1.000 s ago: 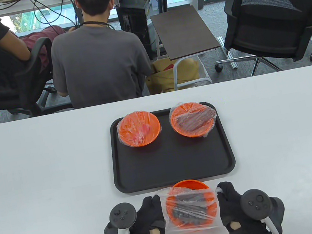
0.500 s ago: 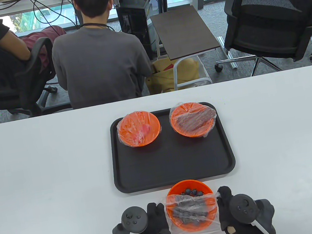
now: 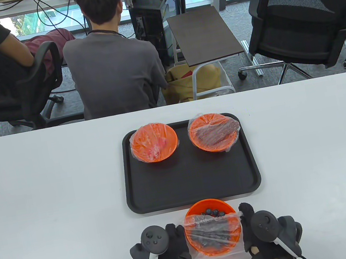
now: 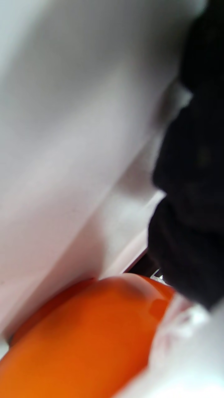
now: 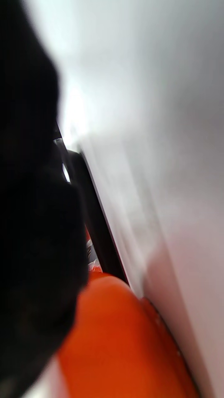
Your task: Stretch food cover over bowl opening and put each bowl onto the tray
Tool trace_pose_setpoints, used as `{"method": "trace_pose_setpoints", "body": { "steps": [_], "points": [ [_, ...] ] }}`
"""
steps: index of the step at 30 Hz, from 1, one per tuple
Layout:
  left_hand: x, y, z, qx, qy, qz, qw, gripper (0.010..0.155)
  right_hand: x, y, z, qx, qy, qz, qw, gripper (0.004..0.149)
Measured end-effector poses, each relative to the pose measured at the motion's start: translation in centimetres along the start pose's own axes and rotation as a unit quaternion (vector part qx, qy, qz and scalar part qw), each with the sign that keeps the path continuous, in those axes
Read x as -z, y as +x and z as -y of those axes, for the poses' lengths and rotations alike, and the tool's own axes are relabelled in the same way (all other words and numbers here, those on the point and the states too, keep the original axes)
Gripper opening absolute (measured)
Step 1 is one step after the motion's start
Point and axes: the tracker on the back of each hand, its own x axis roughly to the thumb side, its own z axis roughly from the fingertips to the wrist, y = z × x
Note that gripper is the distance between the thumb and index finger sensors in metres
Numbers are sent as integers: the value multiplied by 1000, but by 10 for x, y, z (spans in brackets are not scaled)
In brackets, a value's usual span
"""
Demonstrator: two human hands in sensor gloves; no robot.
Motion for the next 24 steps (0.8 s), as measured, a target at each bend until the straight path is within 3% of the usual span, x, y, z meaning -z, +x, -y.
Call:
{"method": "trace_pose_setpoints", "body": {
  "steps": [10, 24],
  "points": [
    [7, 2, 0, 11, -7, -2, 1000, 52, 9, -3, -4, 15, 37, -2, 999, 51],
    [27, -2, -3, -11, -70, -2, 998, 50, 25, -10, -8, 73, 87, 18, 993, 49]
  ]
}}
